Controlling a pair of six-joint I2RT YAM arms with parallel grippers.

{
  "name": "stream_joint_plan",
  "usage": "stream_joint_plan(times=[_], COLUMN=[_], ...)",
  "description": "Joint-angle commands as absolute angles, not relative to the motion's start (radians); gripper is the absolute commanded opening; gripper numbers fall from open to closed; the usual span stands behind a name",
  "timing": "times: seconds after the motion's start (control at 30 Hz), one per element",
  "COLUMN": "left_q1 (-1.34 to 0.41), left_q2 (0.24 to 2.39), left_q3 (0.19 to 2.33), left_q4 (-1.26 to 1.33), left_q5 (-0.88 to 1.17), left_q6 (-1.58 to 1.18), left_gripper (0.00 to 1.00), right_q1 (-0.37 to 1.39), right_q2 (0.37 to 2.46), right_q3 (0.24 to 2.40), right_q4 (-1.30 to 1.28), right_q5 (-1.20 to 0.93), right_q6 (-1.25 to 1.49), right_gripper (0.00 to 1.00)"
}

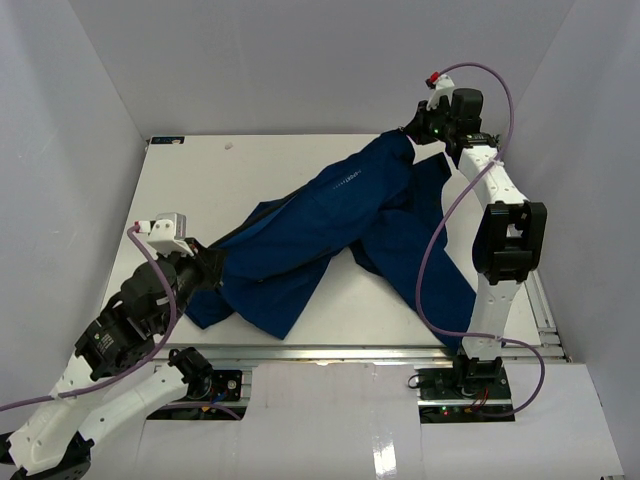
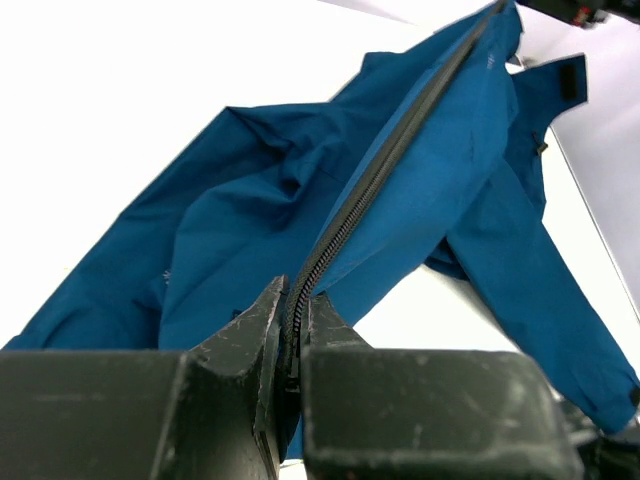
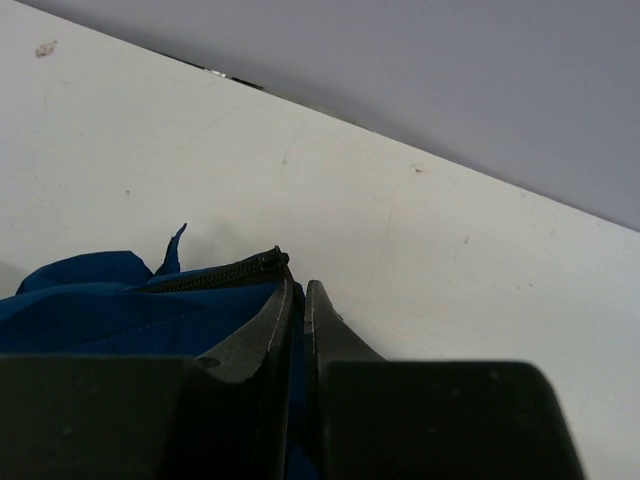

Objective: Zip up the jacket

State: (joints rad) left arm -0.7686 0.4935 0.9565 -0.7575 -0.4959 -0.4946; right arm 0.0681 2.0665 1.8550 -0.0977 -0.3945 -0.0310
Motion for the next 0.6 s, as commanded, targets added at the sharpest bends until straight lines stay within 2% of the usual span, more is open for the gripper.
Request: stream_joint_plan(times=[0.0,0.1,0.23,0.4,0.57], left_q1=[-0.761,-0.761,-0.761,-0.761,-0.761], left_q2=[0.433,0.419,0.441,0.506,0.505], left_q3=[1.022,0.980,0.837,0.659,0.568], left_q4=[-0.798,-0.703,-0.529,-0.331,-0.243], left_q5=[-0.685,-0.562,-0.167,0.190,0.255], left_q6=[-0.494,-0.497,-0.522,-0.557,-0.564], left_gripper=[0.00,0.00,0.00,0.00,0.01], right_q1=[-0.031,-0.031,-0.016,0.054,0.068], right_q2=[2.125,2.131,2.128,2.176,2.206], right_q3=[1.999,2.019,1.996,2.010,2.007], right_q4=[0.032,0.051,0.158,0.182,0.201], right_q5=[-0.154,-0.237,-0.407,-0.360,-0.338], right_q6=[-0.080,-0.059,-0.008,-0.055,-0.026], right_gripper=[0.08,0.08,0.08,0.08,0.08])
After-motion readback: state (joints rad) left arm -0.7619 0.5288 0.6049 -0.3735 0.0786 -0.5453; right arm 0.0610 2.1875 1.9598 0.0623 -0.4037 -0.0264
